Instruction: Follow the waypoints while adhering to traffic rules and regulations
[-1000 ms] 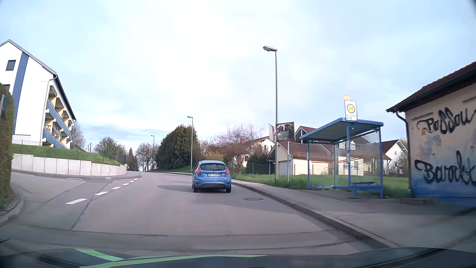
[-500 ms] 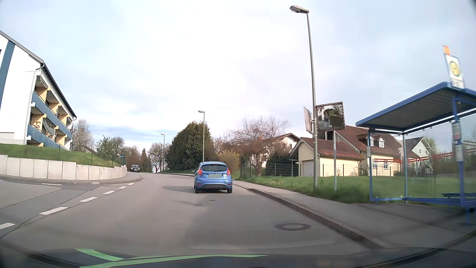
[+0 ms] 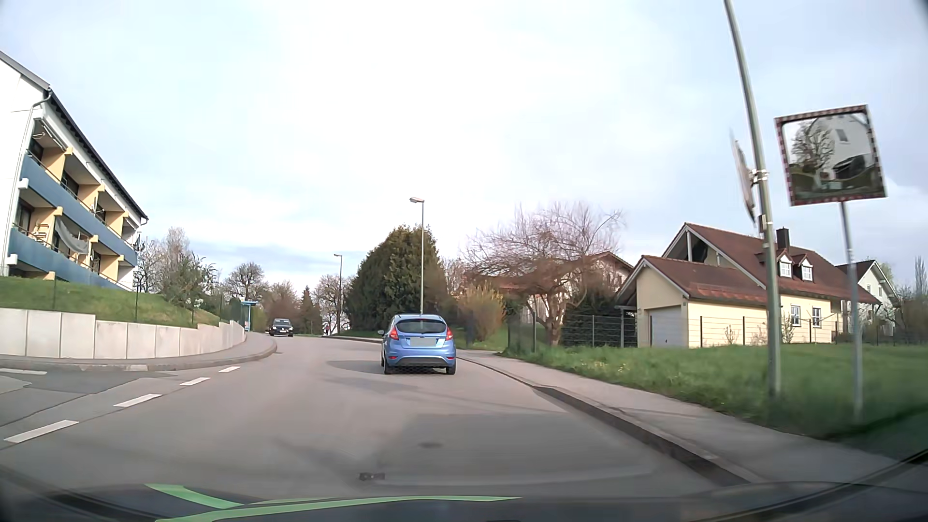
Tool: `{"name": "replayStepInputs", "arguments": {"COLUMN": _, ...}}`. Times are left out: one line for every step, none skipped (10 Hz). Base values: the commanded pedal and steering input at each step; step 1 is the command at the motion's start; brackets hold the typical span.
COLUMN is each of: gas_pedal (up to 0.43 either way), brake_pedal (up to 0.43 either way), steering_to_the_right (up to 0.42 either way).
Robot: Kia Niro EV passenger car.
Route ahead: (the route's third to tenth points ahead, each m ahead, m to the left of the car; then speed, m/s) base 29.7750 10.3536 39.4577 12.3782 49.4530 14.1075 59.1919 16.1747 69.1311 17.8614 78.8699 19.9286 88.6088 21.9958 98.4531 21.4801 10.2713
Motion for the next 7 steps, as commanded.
{"name": "replayStepInputs", "arguments": {"gas_pedal": 0.26, "brake_pedal": 0.0, "steering_to_the_right": -0.048}}
{"name": "replayStepInputs", "arguments": {"gas_pedal": 0.26, "brake_pedal": 0.0, "steering_to_the_right": -0.048}}
{"name": "replayStepInputs", "arguments": {"gas_pedal": 0.26, "brake_pedal": 0.0, "steering_to_the_right": -0.048}}
{"name": "replayStepInputs", "arguments": {"gas_pedal": 0.26, "brake_pedal": 0.0, "steering_to_the_right": -0.048}}
{"name": "replayStepInputs", "arguments": {"gas_pedal": 0.26, "brake_pedal": 0.0, "steering_to_the_right": -0.048}}
{"name": "replayStepInputs", "arguments": {"gas_pedal": 0.26, "brake_pedal": 0.0, "steering_to_the_right": -0.048}}
{"name": "replayStepInputs", "arguments": {"gas_pedal": 0.26, "brake_pedal": 0.0, "steering_to_the_right": -0.048}}
